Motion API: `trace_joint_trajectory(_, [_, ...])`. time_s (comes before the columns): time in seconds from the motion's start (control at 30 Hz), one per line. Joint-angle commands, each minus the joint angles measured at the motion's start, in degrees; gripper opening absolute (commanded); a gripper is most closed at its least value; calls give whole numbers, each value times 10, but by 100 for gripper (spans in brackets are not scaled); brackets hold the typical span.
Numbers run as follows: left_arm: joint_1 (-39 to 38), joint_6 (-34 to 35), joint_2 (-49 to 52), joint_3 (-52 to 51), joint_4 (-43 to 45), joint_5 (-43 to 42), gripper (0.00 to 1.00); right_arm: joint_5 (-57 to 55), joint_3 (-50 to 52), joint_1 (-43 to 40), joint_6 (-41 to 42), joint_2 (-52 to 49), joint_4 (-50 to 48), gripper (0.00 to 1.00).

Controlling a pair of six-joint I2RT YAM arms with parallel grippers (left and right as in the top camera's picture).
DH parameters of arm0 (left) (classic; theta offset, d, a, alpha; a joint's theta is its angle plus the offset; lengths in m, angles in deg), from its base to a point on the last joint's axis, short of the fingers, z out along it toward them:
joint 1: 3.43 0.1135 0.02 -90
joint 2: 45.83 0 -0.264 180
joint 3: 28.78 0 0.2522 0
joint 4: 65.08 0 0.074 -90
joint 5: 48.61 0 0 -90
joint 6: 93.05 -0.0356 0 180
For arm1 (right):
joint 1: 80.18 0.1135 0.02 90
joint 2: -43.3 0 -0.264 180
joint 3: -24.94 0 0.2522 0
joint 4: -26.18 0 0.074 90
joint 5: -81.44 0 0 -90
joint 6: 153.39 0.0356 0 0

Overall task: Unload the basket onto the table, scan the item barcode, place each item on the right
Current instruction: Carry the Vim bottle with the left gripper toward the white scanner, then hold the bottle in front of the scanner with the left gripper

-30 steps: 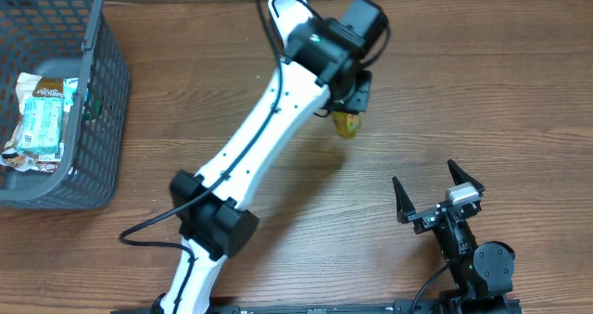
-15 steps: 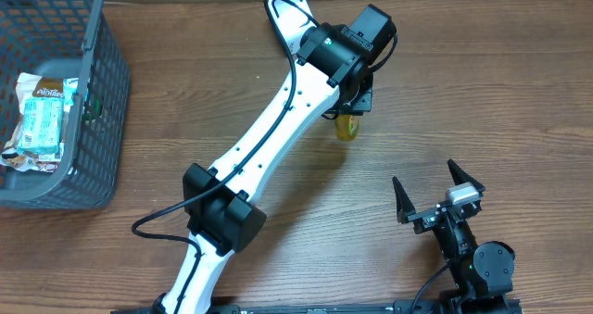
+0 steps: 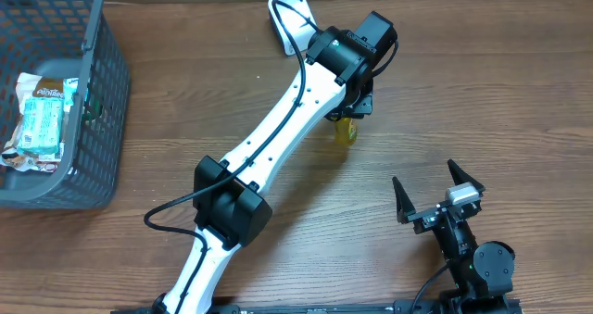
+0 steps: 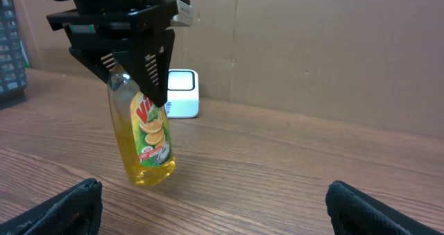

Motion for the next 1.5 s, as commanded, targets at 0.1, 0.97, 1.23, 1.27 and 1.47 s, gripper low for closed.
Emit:
trace_joint_trajectory(0.1, [-3, 32, 12, -3, 7, 16, 20, 1, 6, -2, -1, 5, -2, 100])
trace_joint_trajectory(0.97, [-65, 34, 12, -79, 34, 56, 23, 1, 6, -2, -1, 4, -2, 100])
trace_joint_trajectory(1.23, [-66, 34, 12, -93, 34, 56, 26, 1, 6, -2, -1, 4, -2, 100])
trace_joint_trajectory(1.27, [-66, 34, 12, -93, 34, 56, 26, 1, 6, -2, -1, 4, -2, 100])
trace_joint_trajectory(1.47, [-69, 34, 12, -93, 37, 56, 31, 1, 6, -2, -1, 4, -2, 100])
